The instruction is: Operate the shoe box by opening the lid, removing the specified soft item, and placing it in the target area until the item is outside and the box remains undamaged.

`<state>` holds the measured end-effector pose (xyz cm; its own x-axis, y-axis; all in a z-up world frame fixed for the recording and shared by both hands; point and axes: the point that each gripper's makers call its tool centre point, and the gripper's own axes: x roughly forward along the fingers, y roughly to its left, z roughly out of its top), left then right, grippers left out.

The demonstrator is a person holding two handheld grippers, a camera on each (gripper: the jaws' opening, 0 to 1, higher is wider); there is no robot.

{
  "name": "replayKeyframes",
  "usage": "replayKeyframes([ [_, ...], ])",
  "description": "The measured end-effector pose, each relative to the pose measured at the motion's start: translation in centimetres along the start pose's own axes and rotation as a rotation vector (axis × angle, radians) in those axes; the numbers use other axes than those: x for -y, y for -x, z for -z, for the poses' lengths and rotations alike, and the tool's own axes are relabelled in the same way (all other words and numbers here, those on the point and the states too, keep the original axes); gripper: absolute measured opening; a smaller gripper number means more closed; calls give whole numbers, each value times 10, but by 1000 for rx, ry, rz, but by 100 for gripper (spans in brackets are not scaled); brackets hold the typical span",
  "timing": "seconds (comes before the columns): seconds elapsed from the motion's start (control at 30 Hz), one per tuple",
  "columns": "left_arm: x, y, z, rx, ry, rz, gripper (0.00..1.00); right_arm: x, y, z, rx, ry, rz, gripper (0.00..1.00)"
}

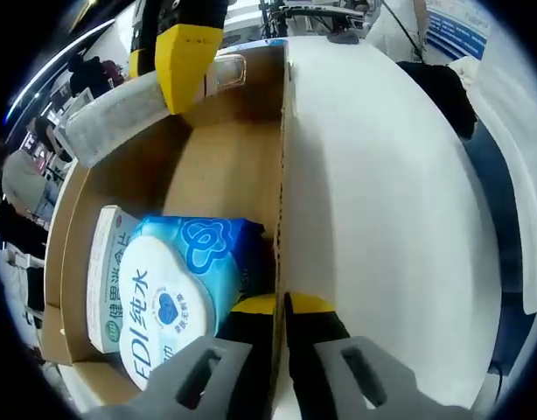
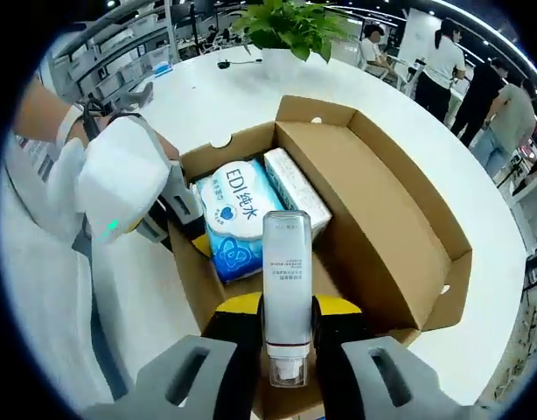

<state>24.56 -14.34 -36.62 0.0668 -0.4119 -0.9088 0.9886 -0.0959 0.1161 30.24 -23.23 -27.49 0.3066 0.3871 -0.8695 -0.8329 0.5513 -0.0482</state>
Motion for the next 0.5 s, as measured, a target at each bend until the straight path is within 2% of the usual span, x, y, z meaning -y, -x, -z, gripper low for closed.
replayKeyframes([
  [0.13, 0, -1, 0, 0, -1, 1, 1, 6, 8, 4, 13, -63, 25, 19],
  [0.23, 0, -1, 0, 1, -3, 1, 1, 8, 14, 10, 2, -51, 49, 19],
  [0.5, 0, 0, -1, 3, -13, 1, 1, 12, 31, 17, 35, -158, 88, 19],
])
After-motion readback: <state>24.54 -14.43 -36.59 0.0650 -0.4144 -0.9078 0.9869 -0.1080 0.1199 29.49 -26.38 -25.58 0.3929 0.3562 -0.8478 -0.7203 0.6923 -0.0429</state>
